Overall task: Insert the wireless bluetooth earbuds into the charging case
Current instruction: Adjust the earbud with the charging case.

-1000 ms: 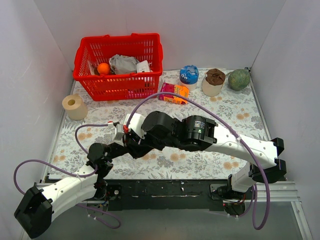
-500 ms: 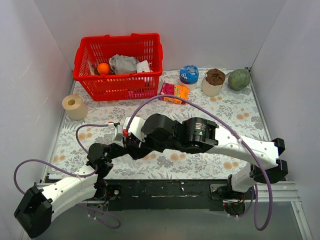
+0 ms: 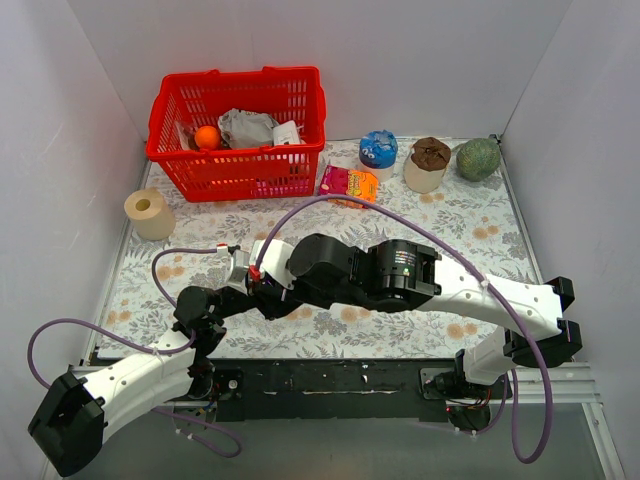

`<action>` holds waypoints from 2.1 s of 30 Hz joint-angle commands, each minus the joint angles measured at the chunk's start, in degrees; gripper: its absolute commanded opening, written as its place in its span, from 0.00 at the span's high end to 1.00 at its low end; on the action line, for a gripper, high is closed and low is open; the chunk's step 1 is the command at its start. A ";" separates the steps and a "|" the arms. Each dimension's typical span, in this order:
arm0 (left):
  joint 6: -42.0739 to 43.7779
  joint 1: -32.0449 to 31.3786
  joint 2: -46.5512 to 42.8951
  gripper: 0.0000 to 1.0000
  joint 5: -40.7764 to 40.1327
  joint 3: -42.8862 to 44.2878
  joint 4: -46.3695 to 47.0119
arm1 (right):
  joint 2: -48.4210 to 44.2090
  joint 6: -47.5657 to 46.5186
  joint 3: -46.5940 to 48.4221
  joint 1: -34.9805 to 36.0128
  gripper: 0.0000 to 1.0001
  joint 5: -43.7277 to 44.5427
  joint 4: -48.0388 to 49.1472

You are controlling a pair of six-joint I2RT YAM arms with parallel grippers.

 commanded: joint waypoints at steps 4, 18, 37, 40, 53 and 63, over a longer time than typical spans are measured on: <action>-0.19 -0.03 -0.55 1.00 0.28 1.02 2.24 | -1.22 -1.46 -0.07 1.81 0.99 -0.10 -1.10; 0.87 -0.03 -0.90 1.00 3.62 0.58 2.07 | -1.66 -2.16 0.02 2.34 0.99 2.27 -0.75; 7.20 -0.03 -2.13 1.00 6.61 2.25 -5.32 | -1.13 -2.69 -0.07 3.57 0.99 1.83 -1.28; 7.37 -0.03 -2.31 1.00 6.79 2.42 -6.11 | -0.69 -2.78 0.11 4.01 0.99 1.83 -1.19; 6.85 -0.03 -3.19 1.00 7.05 2.60 -5.94 | -0.08 -2.78 -1.12 4.19 0.99 3.58 -0.84; 7.99 -0.55 -3.63 1.00 7.14 3.30 -8.04 | 0.54 -3.04 -0.86 4.19 0.99 3.32 -0.31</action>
